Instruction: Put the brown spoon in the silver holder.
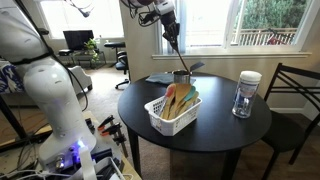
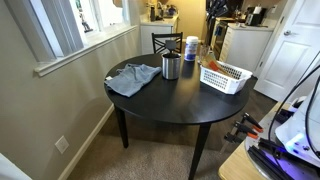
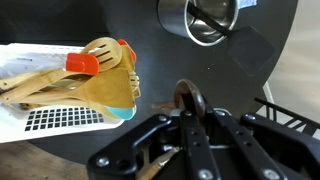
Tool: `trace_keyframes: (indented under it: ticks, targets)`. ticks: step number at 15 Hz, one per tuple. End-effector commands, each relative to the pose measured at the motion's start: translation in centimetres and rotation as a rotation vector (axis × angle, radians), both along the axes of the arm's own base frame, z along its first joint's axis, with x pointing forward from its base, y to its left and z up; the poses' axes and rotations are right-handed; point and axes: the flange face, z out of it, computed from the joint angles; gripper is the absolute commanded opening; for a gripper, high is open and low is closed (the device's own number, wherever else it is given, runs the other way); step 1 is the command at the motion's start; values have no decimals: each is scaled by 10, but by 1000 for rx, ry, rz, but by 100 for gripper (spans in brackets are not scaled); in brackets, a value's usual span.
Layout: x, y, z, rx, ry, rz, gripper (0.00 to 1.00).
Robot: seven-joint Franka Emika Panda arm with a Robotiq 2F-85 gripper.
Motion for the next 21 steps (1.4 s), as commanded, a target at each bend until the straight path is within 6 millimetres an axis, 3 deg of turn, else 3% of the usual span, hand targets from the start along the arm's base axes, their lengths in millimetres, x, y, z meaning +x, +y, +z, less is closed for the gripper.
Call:
trace_keyframes:
  ticks: [1,5,9,12,17,21]
  targets:
    - [11,8,14,32,-69,54,7]
    - [25,14,12,83,-169,104,7]
    - [55,17,-2,55,-215,151,7]
    - [70,35,-7,98,-237,223,7]
    - [74,73,-8,171,-304,371,7]
    - [81,77,-12,277,-309,418,7]
